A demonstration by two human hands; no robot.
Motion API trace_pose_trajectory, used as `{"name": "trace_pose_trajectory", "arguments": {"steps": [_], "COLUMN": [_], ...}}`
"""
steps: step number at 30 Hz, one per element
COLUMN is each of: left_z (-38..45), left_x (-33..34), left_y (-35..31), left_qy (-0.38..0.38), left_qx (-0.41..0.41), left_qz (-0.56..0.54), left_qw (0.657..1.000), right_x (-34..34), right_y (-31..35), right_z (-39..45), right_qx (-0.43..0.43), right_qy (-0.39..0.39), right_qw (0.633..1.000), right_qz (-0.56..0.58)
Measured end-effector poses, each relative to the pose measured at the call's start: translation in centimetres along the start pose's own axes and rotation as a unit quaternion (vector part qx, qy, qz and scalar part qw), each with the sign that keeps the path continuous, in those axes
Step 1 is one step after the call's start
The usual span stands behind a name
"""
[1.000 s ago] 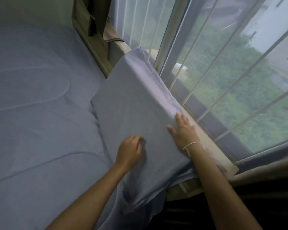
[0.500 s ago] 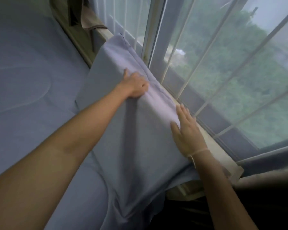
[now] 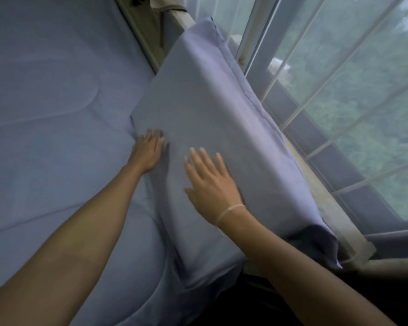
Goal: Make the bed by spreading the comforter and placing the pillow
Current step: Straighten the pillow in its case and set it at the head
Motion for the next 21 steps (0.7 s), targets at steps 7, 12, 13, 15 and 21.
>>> {"name": "trace_pose_trajectory", "arguments": {"steps": [7, 12, 13, 15, 21], "left_z": [-4.1, -8.3, -9.4, -12.0, -19.8], "left_x": [3.4, 3.7, 3.9, 4.8, 7.3], "left_y": [3.0, 1.1, 0.4, -1.3, -3.1], "left_qy": [0.087, 0.037, 0.020, 0.016, 0.052], "left_qx": [-0.012, -0.043, -0.036, -0.017, -0.030], "left_qz": [0.023, -0.015, -0.023, -0.027, -0.057], "left_qw": [0.996, 0.998, 0.999, 0.999, 0.997], "right_x": [8.9, 5.1, 3.8, 0.8, -5.4], "right_y": [1.7, 2.9, 2.9, 2.0, -6.0], "right_z": [-11.4, -19.3, -18.1, -13.9, -6.4], "right_qx": [-0.188, -0.206, -0.182, -0.106, 0.166], "right_qy": [0.240, 0.199, 0.162, 0.053, -0.069], "right_qw": [0.944, 0.956, 0.969, 0.993, 0.980], "right_qz": [-0.129, -0.061, -0.039, 0.001, -0.092]}}
Point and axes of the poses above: each hand's wrist, its own z-axis towards the middle knuckle, its own x-axis out of the palm, y = z × x, the point moved 6 cm from there along z, towards the middle knuckle, and after that the axes turned 12 degrees about -y, right-handed, at the moved point
